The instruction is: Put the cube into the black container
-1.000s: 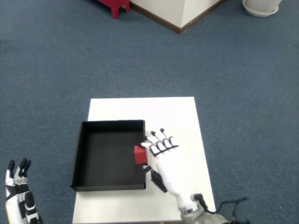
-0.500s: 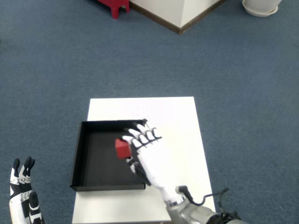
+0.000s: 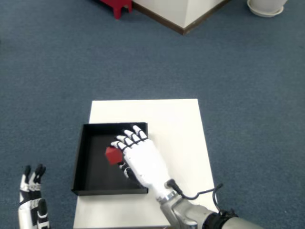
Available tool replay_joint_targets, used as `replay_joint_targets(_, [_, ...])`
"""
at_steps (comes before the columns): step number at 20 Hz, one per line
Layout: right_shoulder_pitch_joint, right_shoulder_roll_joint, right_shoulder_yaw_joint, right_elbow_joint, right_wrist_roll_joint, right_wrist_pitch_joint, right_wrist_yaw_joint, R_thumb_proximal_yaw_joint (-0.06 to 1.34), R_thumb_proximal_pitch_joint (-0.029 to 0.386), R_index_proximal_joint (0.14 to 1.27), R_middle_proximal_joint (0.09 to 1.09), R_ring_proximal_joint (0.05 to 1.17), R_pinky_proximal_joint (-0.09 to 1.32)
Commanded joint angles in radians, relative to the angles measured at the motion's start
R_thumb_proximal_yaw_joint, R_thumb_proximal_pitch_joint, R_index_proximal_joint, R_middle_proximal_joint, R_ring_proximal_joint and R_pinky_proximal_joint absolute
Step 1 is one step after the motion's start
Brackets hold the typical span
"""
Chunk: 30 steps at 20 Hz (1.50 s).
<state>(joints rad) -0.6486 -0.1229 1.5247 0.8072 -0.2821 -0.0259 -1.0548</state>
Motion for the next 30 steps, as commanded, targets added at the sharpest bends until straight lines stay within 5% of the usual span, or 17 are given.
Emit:
replay_joint_targets(1, [-0.065,0.007,-0.022,-0.042,0.006,0.019,0.036,1.21,0.192,1.06,0.41,0.29,0.14])
replay_joint_targets(15, [-0.102,0.014,-0.022,0.004,0.009,0.033,0.170,1.21,0.187,1.08,0.43,0.29,0.16])
replay_joint_targets(16, [-0.104,0.015,-0.022,0.003,0.009,0.036,0.174,1.20,0.186,1.05,0.43,0.29,0.16])
replay_joint_targets(17, [-0.106,0.015,-0.021,0.008,0.014,0.039,0.182,1.08,0.171,0.87,0.43,0.30,0.17])
replay_joint_targets(19, [-0.109,0.019,-0.018,0.021,0.023,0.048,0.205,0.65,0.106,0.53,0.41,0.30,0.17])
replay_joint_targets(20, [-0.111,0.020,-0.018,0.020,0.022,0.055,0.213,0.55,0.105,0.49,0.40,0.29,0.16])
replay_joint_targets(30, [-0.109,0.009,-0.030,-0.028,-0.004,0.092,0.204,0.54,0.146,0.50,0.36,0.27,0.13])
